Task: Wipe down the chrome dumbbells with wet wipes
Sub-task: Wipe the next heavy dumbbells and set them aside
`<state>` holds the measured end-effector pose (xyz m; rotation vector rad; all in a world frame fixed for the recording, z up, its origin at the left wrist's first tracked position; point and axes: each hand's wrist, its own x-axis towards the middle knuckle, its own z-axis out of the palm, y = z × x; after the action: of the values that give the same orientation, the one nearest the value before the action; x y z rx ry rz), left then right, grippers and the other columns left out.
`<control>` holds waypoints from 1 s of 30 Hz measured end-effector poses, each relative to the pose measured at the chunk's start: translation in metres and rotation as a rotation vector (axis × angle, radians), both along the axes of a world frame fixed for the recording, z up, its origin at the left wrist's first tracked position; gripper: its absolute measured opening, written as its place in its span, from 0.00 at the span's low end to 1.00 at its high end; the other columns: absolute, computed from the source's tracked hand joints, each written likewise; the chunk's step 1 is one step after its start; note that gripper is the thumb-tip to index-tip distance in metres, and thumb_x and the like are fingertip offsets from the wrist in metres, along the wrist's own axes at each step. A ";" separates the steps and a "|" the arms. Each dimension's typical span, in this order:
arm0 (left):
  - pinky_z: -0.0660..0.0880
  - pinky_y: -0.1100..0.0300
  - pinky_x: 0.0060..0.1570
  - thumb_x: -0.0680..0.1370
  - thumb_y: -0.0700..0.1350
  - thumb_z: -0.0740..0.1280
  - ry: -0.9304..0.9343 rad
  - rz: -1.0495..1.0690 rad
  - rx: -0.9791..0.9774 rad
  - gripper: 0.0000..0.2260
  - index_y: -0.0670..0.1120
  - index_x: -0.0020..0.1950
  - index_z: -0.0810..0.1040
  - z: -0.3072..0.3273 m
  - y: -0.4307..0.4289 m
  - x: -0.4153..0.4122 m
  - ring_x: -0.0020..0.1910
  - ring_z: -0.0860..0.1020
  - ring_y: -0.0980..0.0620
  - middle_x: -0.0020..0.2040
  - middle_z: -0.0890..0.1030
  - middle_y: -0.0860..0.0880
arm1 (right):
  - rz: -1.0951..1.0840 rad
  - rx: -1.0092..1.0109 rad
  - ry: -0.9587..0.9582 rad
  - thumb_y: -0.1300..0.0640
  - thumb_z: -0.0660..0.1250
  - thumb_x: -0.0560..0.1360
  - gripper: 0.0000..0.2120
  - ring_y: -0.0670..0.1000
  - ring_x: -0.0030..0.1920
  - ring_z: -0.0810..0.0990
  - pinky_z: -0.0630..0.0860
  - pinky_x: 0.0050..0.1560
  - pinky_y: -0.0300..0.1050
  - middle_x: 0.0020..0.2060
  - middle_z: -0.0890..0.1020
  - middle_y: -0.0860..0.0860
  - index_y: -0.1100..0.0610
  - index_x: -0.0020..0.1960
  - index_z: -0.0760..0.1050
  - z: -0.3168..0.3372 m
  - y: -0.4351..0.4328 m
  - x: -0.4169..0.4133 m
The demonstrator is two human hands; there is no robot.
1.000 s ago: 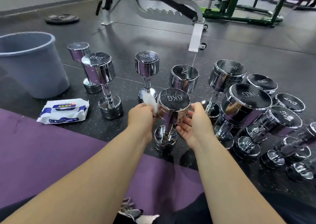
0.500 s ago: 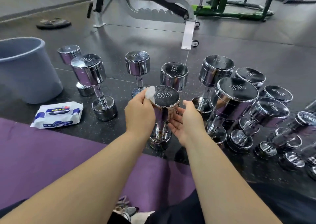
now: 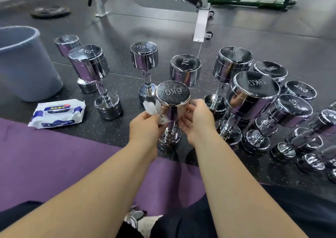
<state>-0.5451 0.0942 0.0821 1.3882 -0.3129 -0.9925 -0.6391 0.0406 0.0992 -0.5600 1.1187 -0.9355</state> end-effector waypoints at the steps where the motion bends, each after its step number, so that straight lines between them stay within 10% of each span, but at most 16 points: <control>1: 0.77 0.60 0.37 0.74 0.27 0.62 0.011 -0.063 -0.007 0.11 0.41 0.37 0.73 0.003 0.003 0.003 0.37 0.76 0.48 0.35 0.77 0.44 | 0.026 -0.029 -0.032 0.49 0.61 0.79 0.12 0.48 0.36 0.78 0.76 0.40 0.42 0.39 0.81 0.52 0.57 0.50 0.78 0.003 0.001 -0.003; 8: 0.76 0.61 0.36 0.79 0.35 0.56 0.063 -0.054 -0.008 0.10 0.41 0.38 0.72 0.026 -0.002 0.006 0.36 0.76 0.49 0.34 0.77 0.44 | 0.198 -0.208 -0.005 0.49 0.66 0.79 0.09 0.43 0.29 0.80 0.76 0.51 0.48 0.29 0.82 0.46 0.54 0.47 0.77 0.012 0.012 -0.011; 12: 0.78 0.54 0.47 0.82 0.55 0.57 0.156 -0.261 0.026 0.20 0.41 0.46 0.79 0.047 -0.004 0.025 0.40 0.80 0.46 0.41 0.83 0.42 | 0.256 -0.255 0.015 0.49 0.62 0.81 0.11 0.44 0.38 0.82 0.76 0.60 0.47 0.36 0.85 0.46 0.54 0.50 0.79 0.004 0.008 -0.006; 16: 0.75 0.56 0.45 0.82 0.61 0.54 0.144 -0.373 0.068 0.21 0.48 0.47 0.79 0.045 -0.014 0.060 0.38 0.79 0.50 0.39 0.82 0.51 | 0.367 -0.263 -0.106 0.60 0.56 0.82 0.12 0.47 0.46 0.82 0.78 0.56 0.44 0.43 0.85 0.48 0.60 0.51 0.78 -0.001 0.007 0.012; 19: 0.79 0.57 0.35 0.82 0.54 0.61 0.102 -0.224 0.084 0.12 0.47 0.58 0.76 0.038 -0.020 0.083 0.43 0.80 0.50 0.48 0.80 0.51 | 0.560 -0.425 0.358 0.70 0.61 0.75 0.20 0.42 0.39 0.79 0.73 0.38 0.31 0.42 0.81 0.43 0.47 0.57 0.70 -0.018 0.004 0.035; 24: 0.67 0.61 0.38 0.81 0.40 0.58 -1.069 -0.382 0.219 0.09 0.46 0.42 0.71 0.041 -0.022 0.134 0.43 0.75 0.44 0.39 0.75 0.47 | 0.565 -0.701 0.920 0.58 0.68 0.77 0.09 0.55 0.47 0.77 0.65 0.41 0.39 0.46 0.80 0.54 0.60 0.55 0.75 -0.052 -0.007 0.089; 30: 0.66 0.65 0.54 0.79 0.35 0.62 -1.508 -0.311 0.075 0.10 0.40 0.53 0.83 0.011 0.005 0.189 0.56 0.78 0.43 0.55 0.82 0.42 | 0.709 -0.866 1.063 0.61 0.65 0.76 0.04 0.61 0.52 0.78 0.60 0.41 0.42 0.42 0.78 0.53 0.55 0.50 0.73 -0.061 -0.020 0.123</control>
<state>-0.3556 0.0994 0.0933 1.9698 -1.6302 0.0190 -0.5165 0.0204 0.0382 -2.1809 1.2099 -0.3991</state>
